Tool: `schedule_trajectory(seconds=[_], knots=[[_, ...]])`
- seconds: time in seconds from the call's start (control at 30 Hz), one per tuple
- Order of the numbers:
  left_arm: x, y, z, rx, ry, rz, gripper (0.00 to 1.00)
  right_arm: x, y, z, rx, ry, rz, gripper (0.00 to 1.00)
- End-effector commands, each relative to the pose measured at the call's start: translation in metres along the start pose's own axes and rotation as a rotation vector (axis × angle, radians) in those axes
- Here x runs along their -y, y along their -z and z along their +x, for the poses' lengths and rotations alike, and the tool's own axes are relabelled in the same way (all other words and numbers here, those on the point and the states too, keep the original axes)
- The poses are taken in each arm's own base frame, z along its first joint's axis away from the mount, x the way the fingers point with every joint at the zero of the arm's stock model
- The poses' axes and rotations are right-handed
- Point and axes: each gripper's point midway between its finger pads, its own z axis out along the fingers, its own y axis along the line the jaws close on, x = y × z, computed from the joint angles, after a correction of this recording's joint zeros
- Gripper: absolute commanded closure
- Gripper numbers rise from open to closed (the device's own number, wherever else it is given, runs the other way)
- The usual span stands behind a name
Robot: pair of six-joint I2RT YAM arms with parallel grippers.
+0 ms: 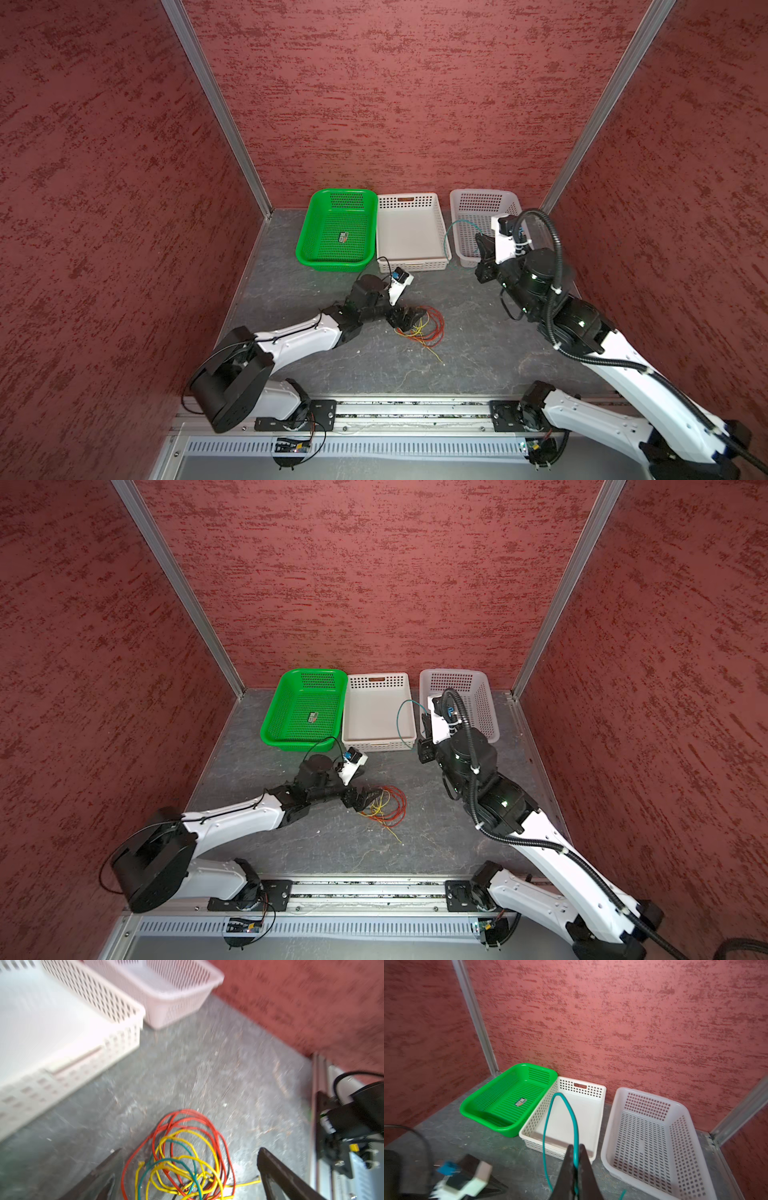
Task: Untangle and sort cables by color
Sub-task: Untie the cable, then place the cable in the container.
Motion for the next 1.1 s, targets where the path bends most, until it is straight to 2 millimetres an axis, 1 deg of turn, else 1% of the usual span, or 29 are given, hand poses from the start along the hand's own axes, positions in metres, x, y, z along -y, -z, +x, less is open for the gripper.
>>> schedule_trajectory(seconds=[0.0, 0.07, 0.17, 0.27, 0.33, 0.4, 0.43, 0.5, 0.6, 0.63, 0.7, 0.8, 0.9, 0.97, 1.07], knots=[[-0.001, 0.02, -0.008, 0.026, 0.039, 0.013, 0.01, 0.026, -0.018, -0.003, -0.001, 0.003, 0.11, 1.0], [-0.004, 0.035, -0.021, 0.079, 0.056, 0.007, 0.0, 0.027, -0.033, -0.002, -0.001, -0.028, 0.078, 1.0], [-0.014, 0.056, -0.032, 0.154, 0.086, -0.026, 0.0, 0.021, -0.055, -0.007, 0.01, -0.055, 0.016, 1.0], [-0.028, 0.071, -0.032, 0.185, 0.116, -0.074, 0.01, 0.015, -0.083, -0.007, -0.019, -0.053, -0.006, 1.0], [-0.034, 0.077, -0.028, 0.184, 0.13, -0.097, 0.01, 0.023, -0.1, -0.005, -0.046, -0.054, 0.034, 1.0], [-0.039, 0.082, -0.023, 0.181, 0.143, -0.114, 0.01, 0.037, -0.115, -0.001, -0.068, -0.062, 0.081, 1.0], [-0.04, 0.084, -0.021, 0.181, 0.147, -0.119, 0.0, 0.047, -0.121, 0.001, -0.077, -0.07, 0.108, 1.0], [-0.041, 0.086, -0.018, 0.184, 0.15, -0.124, 0.01, 0.07, -0.131, 0.004, -0.086, -0.097, 0.162, 1.0], [-0.043, 0.087, -0.015, 0.186, 0.154, -0.13, 0.01, 0.111, -0.141, 0.009, -0.084, -0.168, 0.235, 1.0], [-0.044, 0.087, -0.015, 0.187, 0.154, -0.131, 0.01, 0.123, -0.148, 0.016, -0.096, -0.194, 0.249, 1.0], [-0.044, 0.087, -0.015, 0.186, 0.153, -0.129, 0.01, 0.141, -0.157, 0.024, -0.105, -0.227, 0.265, 1.0], [-0.047, 0.086, -0.016, 0.189, 0.149, -0.13, 0.01, 0.161, -0.173, 0.034, -0.114, -0.268, 0.27, 1.0], [-0.048, 0.084, -0.015, 0.189, 0.153, -0.126, 0.01, 0.179, -0.19, 0.05, -0.144, -0.279, 0.309, 1.0], [-0.049, 0.083, -0.014, 0.186, 0.157, -0.125, 0.01, 0.188, -0.2, 0.063, -0.171, -0.28, 0.333, 1.0], [-0.049, 0.081, -0.012, 0.182, 0.164, -0.119, 0.01, 0.2, -0.214, 0.093, -0.22, -0.291, 0.373, 1.0]])
